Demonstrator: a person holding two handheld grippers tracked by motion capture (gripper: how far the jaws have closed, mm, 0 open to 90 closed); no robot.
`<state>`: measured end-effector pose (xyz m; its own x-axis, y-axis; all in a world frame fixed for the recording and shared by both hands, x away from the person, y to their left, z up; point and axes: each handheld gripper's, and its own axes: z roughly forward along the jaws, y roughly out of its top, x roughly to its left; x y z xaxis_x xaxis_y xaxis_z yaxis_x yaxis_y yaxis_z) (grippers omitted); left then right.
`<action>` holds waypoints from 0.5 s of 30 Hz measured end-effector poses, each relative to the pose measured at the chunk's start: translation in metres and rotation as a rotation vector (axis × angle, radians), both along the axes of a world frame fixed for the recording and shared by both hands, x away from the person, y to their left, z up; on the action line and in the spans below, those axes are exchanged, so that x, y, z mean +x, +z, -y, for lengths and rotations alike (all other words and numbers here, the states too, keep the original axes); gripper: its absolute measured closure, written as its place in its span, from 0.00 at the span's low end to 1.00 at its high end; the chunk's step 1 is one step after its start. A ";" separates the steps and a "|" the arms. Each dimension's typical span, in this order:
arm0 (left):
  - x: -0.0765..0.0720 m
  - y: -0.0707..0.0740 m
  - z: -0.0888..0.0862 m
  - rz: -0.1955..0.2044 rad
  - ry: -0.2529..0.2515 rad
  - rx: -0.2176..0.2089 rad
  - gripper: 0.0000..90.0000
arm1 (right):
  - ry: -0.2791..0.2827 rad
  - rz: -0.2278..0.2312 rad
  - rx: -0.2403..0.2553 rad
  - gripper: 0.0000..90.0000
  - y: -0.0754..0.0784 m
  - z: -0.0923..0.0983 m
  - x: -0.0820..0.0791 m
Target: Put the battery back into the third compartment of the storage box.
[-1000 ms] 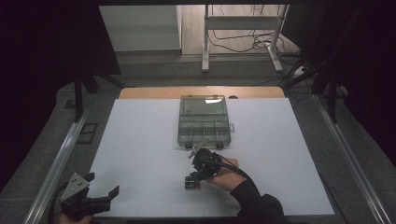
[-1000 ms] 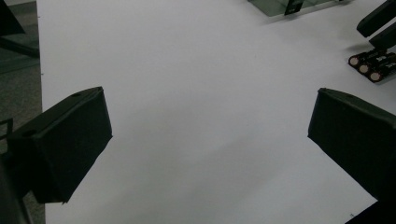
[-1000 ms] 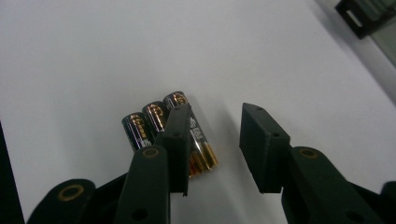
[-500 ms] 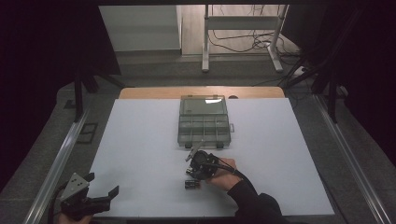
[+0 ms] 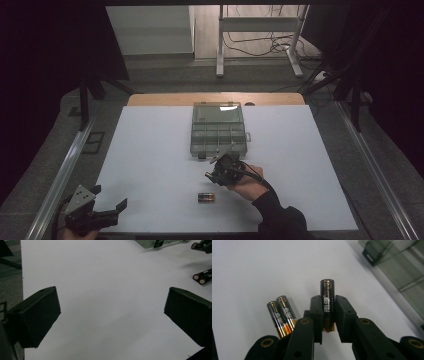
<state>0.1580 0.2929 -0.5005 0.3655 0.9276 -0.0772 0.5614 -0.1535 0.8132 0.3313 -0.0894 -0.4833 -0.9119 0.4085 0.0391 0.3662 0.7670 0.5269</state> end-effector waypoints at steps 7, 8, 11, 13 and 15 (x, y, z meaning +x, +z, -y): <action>0.000 0.000 0.000 -0.001 0.001 -0.001 0.01 | -0.054 0.005 0.041 0.85 0.009 0.013 0.007; 0.000 0.000 0.000 -0.001 0.001 -0.001 0.01 | -0.061 0.008 0.047 0.85 0.011 0.016 0.009; 0.000 0.000 0.000 -0.001 0.001 -0.002 0.02 | -0.089 0.020 0.067 0.85 0.016 0.023 0.015; 0.000 0.000 0.000 -0.001 0.001 -0.003 0.02 | -0.094 0.024 0.069 0.85 0.017 0.024 0.016; 0.000 0.000 0.000 -0.001 0.001 -0.002 0.02 | -0.112 0.033 0.076 0.85 0.021 0.028 0.021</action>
